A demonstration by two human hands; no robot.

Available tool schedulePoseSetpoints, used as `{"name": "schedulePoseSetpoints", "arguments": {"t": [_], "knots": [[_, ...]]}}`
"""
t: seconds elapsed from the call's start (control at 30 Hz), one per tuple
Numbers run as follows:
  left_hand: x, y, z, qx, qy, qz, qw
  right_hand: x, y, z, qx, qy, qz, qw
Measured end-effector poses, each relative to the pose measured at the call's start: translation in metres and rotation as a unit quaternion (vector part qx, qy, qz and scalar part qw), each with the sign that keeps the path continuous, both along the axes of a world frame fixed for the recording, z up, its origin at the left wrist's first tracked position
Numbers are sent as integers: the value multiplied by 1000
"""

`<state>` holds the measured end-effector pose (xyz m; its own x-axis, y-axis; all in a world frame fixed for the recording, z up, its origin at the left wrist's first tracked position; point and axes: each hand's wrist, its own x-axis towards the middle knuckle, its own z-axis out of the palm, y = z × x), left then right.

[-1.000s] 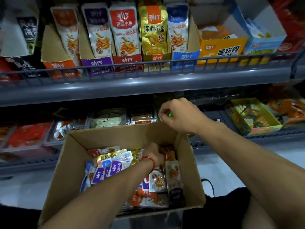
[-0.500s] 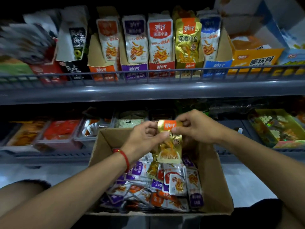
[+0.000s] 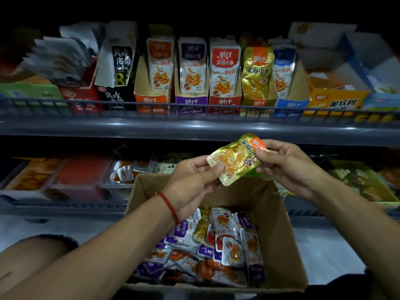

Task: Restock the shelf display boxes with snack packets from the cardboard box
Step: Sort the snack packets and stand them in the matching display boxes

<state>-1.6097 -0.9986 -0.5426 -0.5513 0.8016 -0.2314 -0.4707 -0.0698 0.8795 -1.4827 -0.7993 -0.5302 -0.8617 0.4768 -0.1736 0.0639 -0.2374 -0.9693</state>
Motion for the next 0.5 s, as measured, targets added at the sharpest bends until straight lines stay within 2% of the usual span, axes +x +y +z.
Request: {"name": "schedulePoseSetpoints", "arguments": {"t": [0.17, 0.3, 0.43, 0.5], "knots": [[5, 3, 11, 44, 24, 8, 999, 6, -3, 12, -5, 16, -52, 999], [6, 6, 18, 66, 9, 10, 998, 10, -5, 25, 47, 37, -60, 996], [2, 7, 25, 63, 38, 18, 997, 5, 5, 55, 205, 16, -72, 976], [-3, 5, 29, 44, 64, 33, 996, -2, 18, 80, 332, 27, -98, 938]]}}
